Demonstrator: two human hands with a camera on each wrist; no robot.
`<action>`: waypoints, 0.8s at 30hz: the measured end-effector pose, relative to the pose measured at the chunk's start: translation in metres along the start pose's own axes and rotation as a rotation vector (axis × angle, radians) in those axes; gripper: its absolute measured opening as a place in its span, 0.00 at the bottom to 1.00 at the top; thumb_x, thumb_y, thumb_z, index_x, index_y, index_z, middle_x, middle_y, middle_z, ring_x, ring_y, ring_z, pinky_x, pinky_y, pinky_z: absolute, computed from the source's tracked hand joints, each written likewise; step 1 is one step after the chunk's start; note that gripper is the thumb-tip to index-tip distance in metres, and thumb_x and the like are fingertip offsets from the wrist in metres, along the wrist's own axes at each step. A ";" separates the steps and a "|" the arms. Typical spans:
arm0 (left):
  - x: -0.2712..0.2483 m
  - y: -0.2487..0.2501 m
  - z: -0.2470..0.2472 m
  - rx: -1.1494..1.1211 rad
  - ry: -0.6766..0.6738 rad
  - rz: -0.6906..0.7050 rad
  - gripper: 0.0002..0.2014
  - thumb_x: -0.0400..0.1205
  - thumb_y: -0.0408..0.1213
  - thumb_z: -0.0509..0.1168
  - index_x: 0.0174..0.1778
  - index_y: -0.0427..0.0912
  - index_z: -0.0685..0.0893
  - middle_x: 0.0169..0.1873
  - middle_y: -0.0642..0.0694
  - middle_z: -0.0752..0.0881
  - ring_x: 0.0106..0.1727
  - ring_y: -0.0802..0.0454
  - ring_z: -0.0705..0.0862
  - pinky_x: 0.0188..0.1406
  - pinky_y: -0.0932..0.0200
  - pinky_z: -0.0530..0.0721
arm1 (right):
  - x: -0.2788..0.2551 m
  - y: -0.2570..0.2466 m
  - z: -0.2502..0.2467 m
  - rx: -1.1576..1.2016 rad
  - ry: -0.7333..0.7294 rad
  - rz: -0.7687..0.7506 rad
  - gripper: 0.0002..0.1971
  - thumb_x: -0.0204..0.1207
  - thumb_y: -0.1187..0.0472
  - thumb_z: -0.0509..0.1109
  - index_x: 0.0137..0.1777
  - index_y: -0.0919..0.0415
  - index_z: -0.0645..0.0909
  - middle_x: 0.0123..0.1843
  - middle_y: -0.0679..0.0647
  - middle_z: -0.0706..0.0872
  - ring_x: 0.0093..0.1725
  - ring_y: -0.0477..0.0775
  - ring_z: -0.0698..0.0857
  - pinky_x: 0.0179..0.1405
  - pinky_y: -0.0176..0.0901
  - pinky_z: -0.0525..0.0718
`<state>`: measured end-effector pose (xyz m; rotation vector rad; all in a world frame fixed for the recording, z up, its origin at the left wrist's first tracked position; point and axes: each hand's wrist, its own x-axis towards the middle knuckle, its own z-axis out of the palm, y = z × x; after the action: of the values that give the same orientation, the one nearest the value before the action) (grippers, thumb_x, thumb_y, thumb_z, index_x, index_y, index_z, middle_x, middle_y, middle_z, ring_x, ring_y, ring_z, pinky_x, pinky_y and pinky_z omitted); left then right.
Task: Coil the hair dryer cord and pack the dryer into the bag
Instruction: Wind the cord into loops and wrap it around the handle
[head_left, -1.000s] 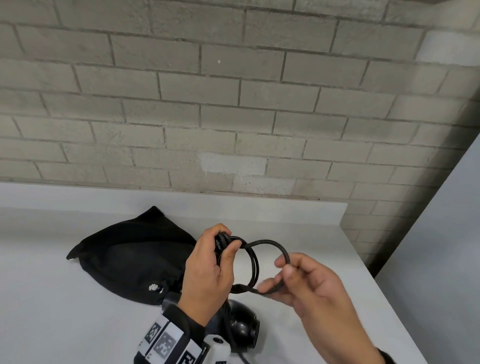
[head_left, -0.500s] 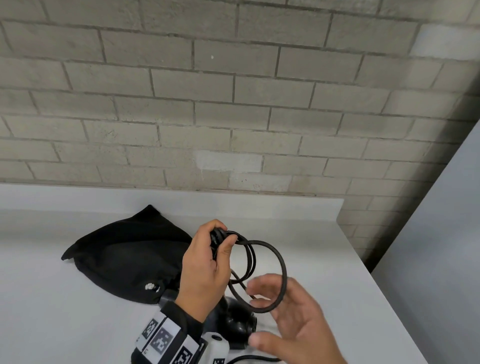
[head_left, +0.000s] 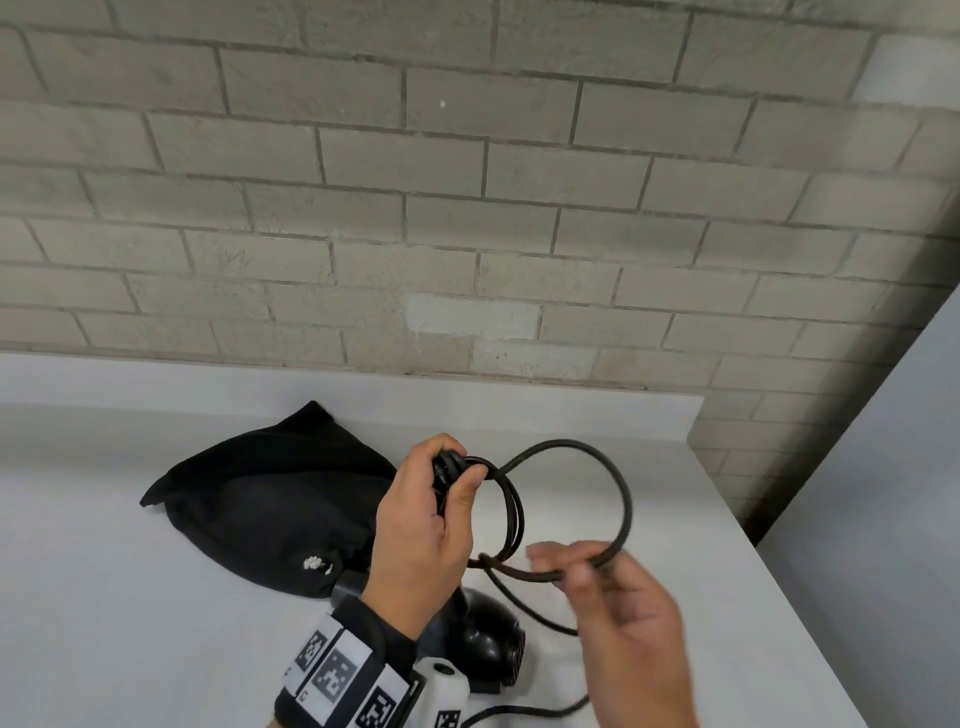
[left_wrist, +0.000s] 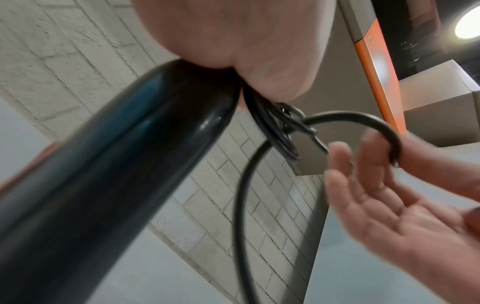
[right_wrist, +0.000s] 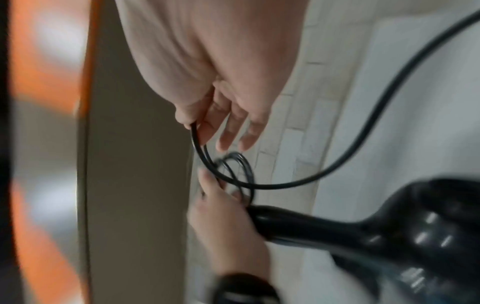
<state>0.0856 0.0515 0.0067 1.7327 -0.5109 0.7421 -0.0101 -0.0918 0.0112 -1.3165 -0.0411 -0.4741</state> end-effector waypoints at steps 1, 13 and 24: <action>0.000 0.000 0.000 -0.001 -0.004 0.001 0.07 0.83 0.51 0.61 0.54 0.57 0.75 0.38 0.58 0.79 0.37 0.62 0.80 0.38 0.74 0.76 | 0.000 -0.004 -0.011 0.245 -0.019 0.084 0.13 0.69 0.50 0.80 0.43 0.60 0.87 0.40 0.62 0.90 0.49 0.64 0.91 0.56 0.54 0.86; 0.003 0.002 0.003 0.033 -0.124 0.083 0.09 0.84 0.49 0.60 0.57 0.52 0.74 0.42 0.61 0.79 0.44 0.64 0.80 0.43 0.76 0.77 | 0.004 -0.087 -0.098 0.109 0.021 0.588 0.45 0.28 0.47 0.93 0.44 0.77 0.86 0.24 0.57 0.67 0.11 0.46 0.61 0.14 0.41 0.73; 0.004 -0.003 0.002 0.050 -0.065 0.044 0.10 0.84 0.50 0.60 0.57 0.53 0.74 0.45 0.61 0.79 0.47 0.64 0.81 0.46 0.76 0.77 | 0.002 -0.020 -0.034 -0.765 0.205 0.060 0.22 0.64 0.46 0.77 0.58 0.38 0.76 0.67 0.44 0.71 0.58 0.50 0.79 0.52 0.29 0.77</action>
<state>0.0909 0.0502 0.0073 1.8022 -0.5803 0.7368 -0.0236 -0.1276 0.0207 -1.9996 0.3841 -0.5991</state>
